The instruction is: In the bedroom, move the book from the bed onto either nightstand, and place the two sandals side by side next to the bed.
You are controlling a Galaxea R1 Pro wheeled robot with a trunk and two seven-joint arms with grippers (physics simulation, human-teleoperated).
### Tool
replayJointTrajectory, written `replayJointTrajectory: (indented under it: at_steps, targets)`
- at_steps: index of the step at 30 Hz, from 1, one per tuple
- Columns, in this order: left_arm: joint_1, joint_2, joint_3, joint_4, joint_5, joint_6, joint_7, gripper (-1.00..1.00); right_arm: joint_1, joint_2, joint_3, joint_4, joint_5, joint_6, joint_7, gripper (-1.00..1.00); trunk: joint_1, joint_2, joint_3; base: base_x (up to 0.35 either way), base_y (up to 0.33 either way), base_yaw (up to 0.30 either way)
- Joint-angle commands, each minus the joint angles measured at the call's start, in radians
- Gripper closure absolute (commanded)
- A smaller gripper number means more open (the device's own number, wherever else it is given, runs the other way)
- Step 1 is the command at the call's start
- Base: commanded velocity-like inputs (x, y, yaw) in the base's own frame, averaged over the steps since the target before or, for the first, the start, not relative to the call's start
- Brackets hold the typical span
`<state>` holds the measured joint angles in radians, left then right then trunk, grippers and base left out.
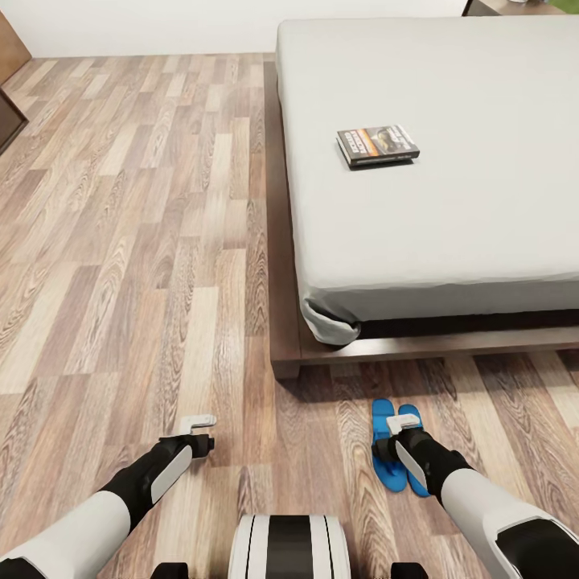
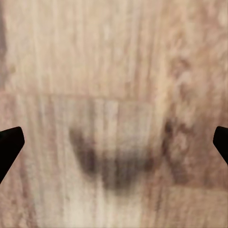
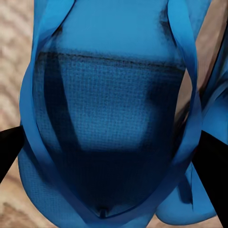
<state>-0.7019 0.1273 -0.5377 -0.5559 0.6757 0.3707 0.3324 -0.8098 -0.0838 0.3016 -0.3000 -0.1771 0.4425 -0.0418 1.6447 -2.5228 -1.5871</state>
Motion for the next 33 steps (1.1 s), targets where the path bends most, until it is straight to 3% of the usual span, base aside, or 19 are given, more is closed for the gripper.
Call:
replayJointTrajectory:
  at_steps: [1,29,33]
  targets:
    - [-0.001,0.001,-0.008,-0.002,0.01,0.002,0.01,-1.0,0.0,-0.001,0.008,-0.002,-0.01,0.005,-0.004,1.0,0.0,0.0,-0.001,0.0,0.0,0.0]
    - [-0.001,0.0,-0.01,-0.002,0.01,-0.001,0.01,-1.0,0.0,-0.002,0.008,-0.002,-0.01,0.004,-0.003,1.0,0.0,0.0,-0.004,-0.009,-0.009,0.0]
    - [-0.001,0.0,-0.011,-0.003,0.011,0.0,0.035,-1.0,0.0,-0.002,0.008,-0.002,-0.01,0.004,-0.003,1.0,0.0,0.0,-0.004,0.0,0.0,0.0]
